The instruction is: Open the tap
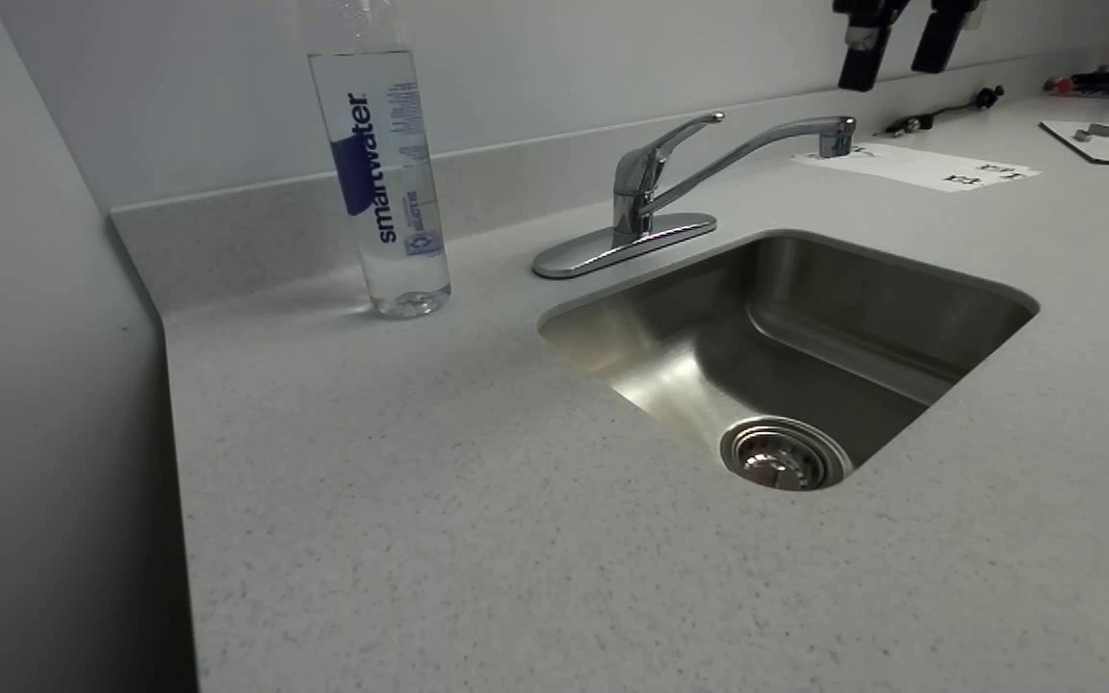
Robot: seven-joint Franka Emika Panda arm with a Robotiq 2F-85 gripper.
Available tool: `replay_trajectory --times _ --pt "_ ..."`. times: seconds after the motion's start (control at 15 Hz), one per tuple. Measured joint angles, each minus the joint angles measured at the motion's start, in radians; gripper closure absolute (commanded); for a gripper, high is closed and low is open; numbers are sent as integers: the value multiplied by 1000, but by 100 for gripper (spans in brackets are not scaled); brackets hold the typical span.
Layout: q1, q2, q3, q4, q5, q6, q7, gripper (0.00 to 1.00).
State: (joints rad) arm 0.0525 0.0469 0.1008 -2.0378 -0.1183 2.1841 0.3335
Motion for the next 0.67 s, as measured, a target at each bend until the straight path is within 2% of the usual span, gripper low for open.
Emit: replay_trajectory --times 0.67 --pt "45 150 -20 80 -72 159 253 0"
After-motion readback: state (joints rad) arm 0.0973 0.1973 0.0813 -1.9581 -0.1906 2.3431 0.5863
